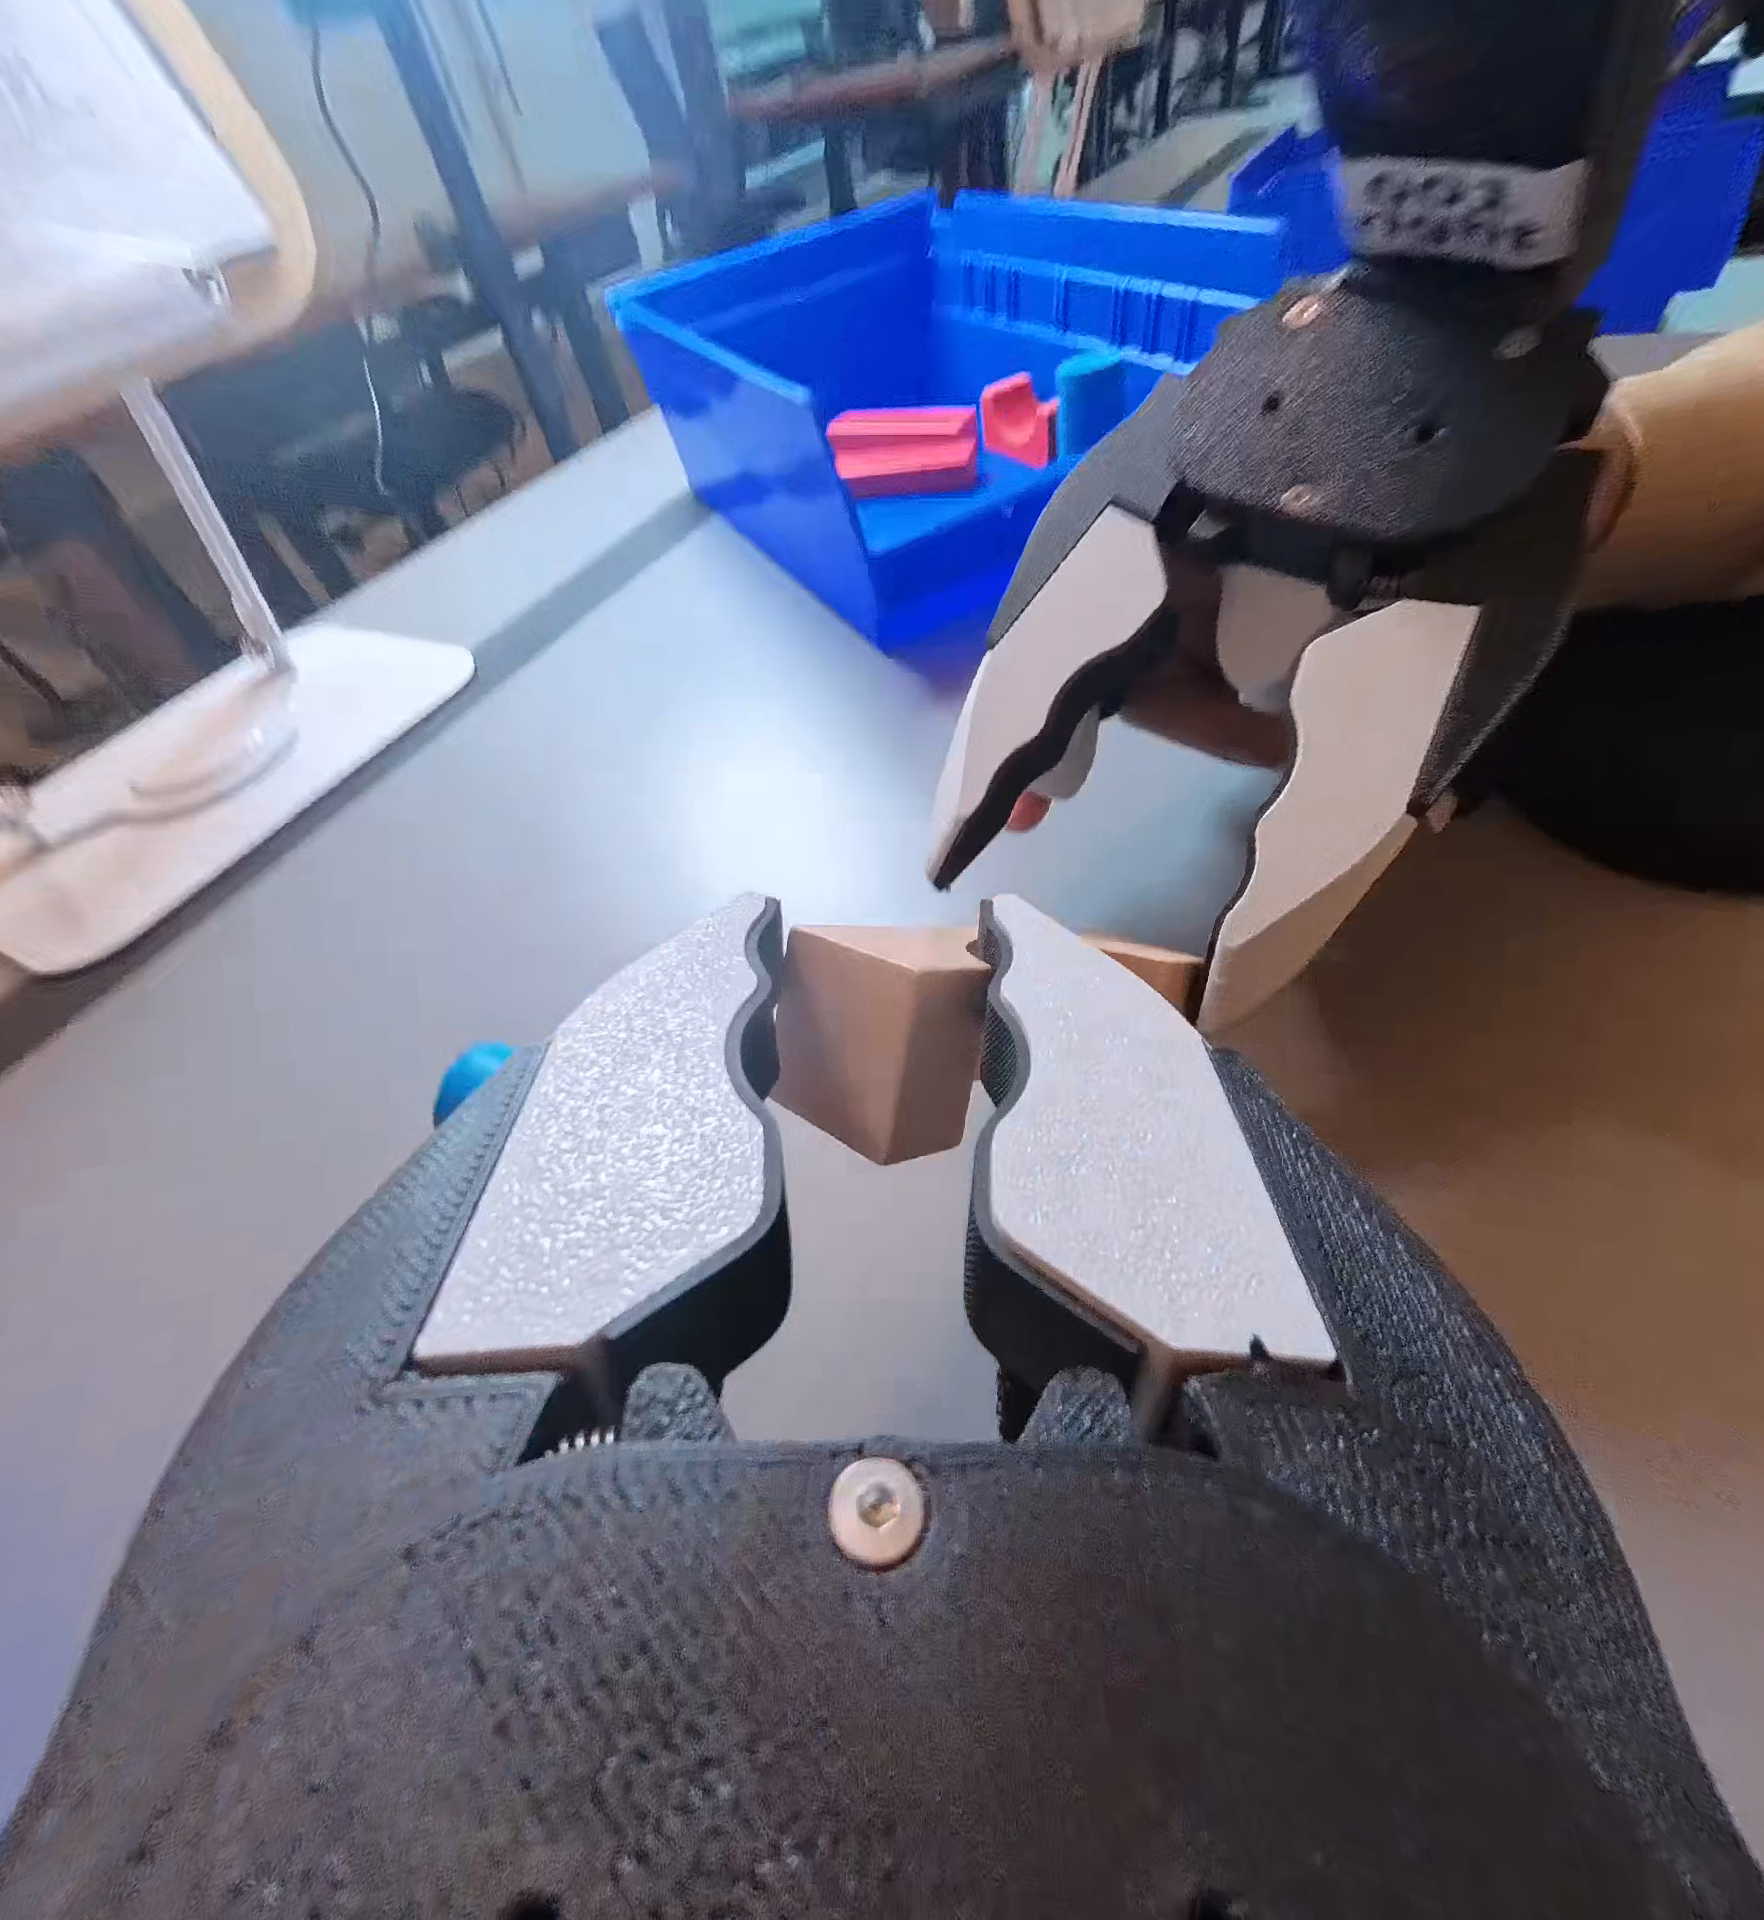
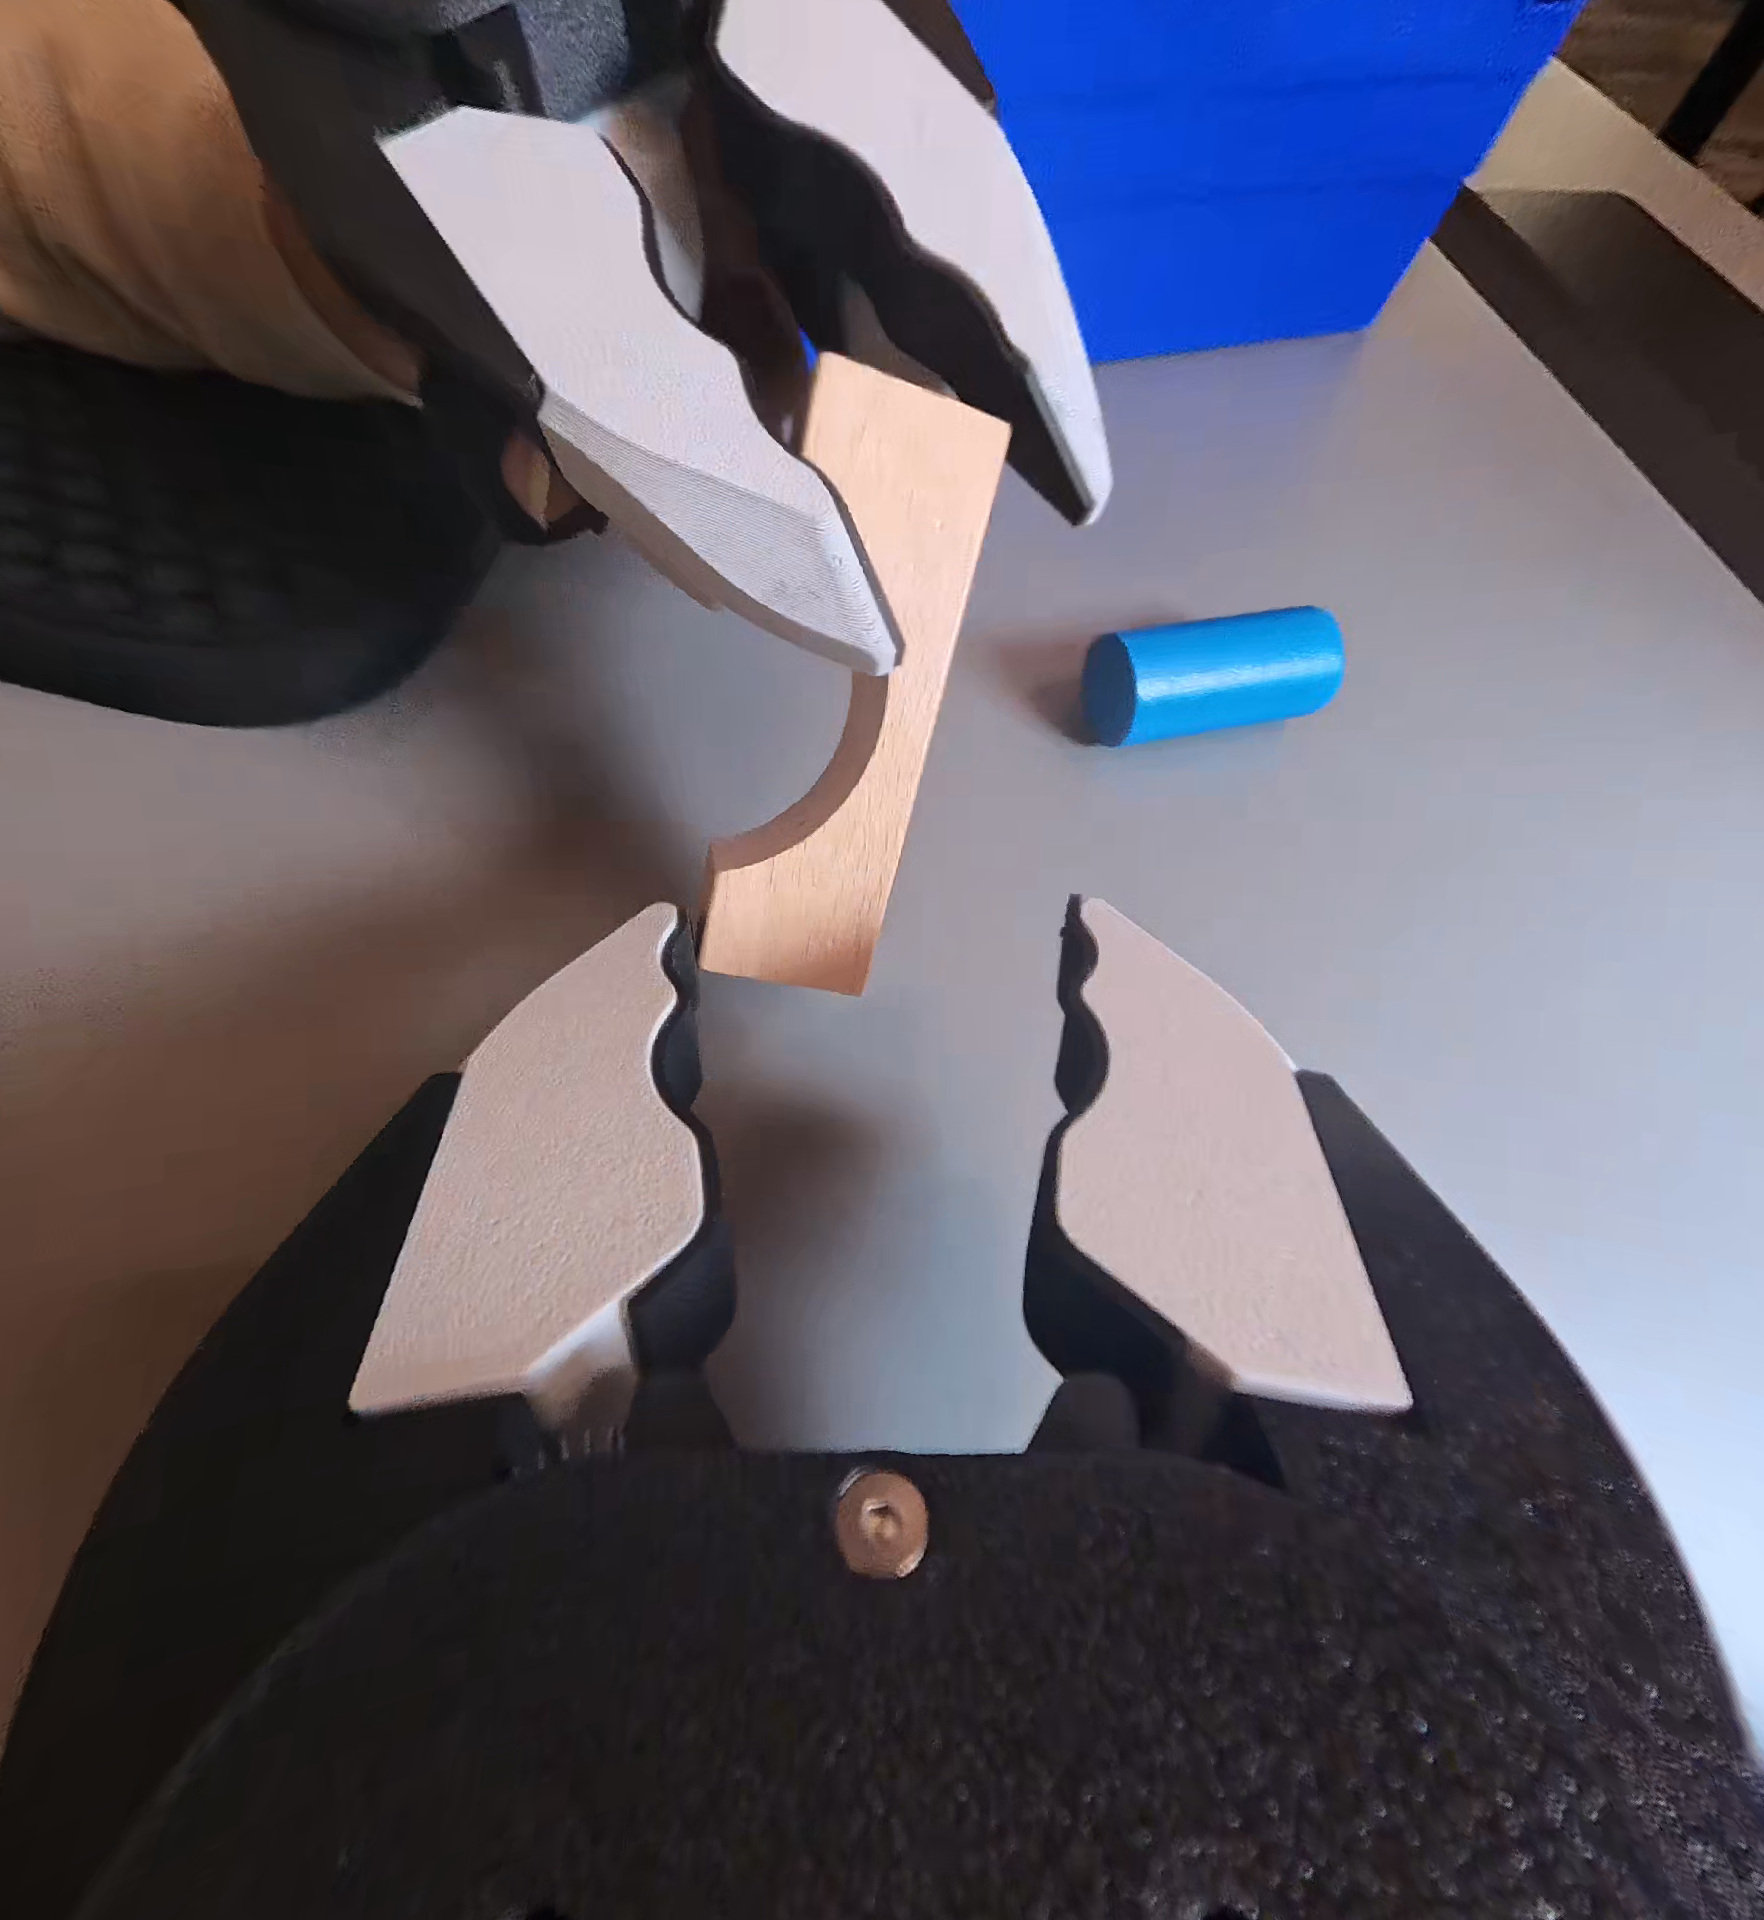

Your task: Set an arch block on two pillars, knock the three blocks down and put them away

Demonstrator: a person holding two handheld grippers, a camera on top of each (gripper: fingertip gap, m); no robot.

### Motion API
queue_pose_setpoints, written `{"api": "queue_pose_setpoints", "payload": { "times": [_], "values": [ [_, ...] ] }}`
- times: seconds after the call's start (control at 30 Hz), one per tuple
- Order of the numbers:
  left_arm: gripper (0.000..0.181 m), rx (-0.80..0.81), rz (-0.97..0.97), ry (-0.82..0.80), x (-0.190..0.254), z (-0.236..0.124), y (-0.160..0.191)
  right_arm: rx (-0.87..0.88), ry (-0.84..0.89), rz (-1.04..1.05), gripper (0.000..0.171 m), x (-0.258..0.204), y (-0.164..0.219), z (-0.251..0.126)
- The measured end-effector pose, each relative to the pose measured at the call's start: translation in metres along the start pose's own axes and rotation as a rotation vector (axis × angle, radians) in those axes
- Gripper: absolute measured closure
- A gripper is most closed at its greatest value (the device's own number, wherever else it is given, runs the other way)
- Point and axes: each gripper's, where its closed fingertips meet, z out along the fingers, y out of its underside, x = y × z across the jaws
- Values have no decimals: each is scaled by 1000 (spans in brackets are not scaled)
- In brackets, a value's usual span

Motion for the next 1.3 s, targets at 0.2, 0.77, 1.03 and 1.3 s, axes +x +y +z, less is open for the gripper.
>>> {"api": "queue_pose_setpoints", "payload": {
  "times": [0.2, 0.77, 1.03, 1.3],
  "values": [
    [146, 192, 123, 36, 23, -13, -35, 71, -211, -17, 132, -43, -15, -3],
    [116, 172, 73, -150, -22, -11, -20, 352, 586, 320, 171, 147, -21, -173],
    [119, 138, 86, -142, -21, -7, -14, 99, 357, 141, 155, 107, -9, -154],
    [122, 104, 88, -126, -20, -2, -6, -637, -282, 109, 116, -22, 105, -126]
  ]
}}
